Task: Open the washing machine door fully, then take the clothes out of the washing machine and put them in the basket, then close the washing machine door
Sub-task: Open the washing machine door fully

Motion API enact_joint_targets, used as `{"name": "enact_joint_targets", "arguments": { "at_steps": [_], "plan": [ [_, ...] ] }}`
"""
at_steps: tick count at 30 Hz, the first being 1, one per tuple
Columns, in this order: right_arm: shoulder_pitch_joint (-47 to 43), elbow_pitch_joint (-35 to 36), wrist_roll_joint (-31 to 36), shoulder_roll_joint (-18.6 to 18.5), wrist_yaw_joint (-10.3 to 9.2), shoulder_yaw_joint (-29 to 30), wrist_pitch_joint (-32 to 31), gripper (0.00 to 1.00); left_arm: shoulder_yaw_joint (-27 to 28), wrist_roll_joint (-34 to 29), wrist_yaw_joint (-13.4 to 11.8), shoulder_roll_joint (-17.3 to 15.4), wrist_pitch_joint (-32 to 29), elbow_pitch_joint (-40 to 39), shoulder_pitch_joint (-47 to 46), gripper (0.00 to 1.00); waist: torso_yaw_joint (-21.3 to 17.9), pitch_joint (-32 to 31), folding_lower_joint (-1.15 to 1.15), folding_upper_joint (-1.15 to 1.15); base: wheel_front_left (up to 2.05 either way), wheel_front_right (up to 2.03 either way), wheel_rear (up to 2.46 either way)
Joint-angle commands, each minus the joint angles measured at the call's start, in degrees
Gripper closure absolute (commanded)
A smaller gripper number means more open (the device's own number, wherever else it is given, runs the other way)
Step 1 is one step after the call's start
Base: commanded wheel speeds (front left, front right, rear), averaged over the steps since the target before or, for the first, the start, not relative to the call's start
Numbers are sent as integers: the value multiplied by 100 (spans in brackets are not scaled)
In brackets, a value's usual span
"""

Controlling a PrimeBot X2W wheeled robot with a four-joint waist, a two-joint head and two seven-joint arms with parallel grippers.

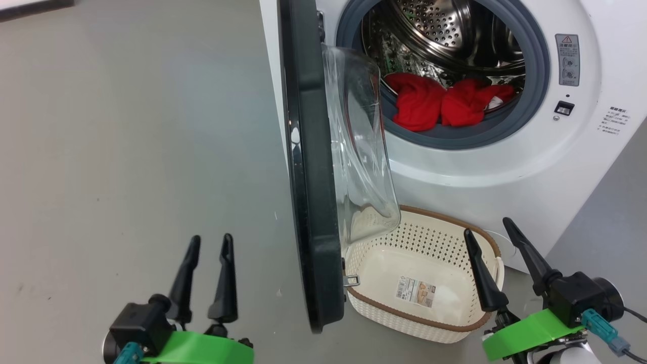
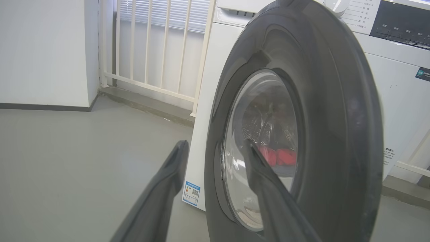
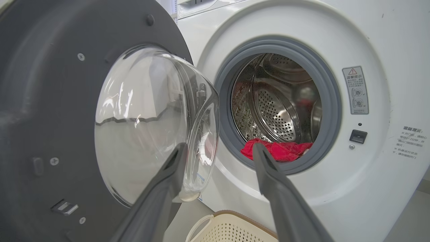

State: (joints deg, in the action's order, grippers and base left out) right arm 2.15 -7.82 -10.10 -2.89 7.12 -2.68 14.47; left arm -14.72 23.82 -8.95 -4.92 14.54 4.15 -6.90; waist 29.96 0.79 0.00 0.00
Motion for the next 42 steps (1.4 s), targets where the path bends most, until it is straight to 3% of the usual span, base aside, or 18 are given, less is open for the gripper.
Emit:
{"name": "enact_joint_targets", "arguments": {
  "at_steps": [1,12,23,35,42],
  "plan": [
    [2,146,-39,1,36,-152,52,0,177,-96,56,-48,45,-158,-108,100,-2,-9,0,0,0,0,0],
    [14,128,-74,2,36,-130,52,0,-179,-164,173,-37,-278,-1290,-585,100,0,-2,0,0,0,0,0],
    [35,139,-84,2,36,-132,52,0,-1083,-152,426,88,-808,-2129,-1100,100,-74,32,0,0,0,0,0],
    [120,108,-129,2,36,-191,52,0,-1947,416,658,171,-1409,-1311,-1209,100,-225,132,0,0,0,0,0],
    [172,80,-147,2,36,-243,52,0,-2113,576,563,193,-1287,-689,-1386,100,-280,171,0,0,0,0,0]
  ]
}}
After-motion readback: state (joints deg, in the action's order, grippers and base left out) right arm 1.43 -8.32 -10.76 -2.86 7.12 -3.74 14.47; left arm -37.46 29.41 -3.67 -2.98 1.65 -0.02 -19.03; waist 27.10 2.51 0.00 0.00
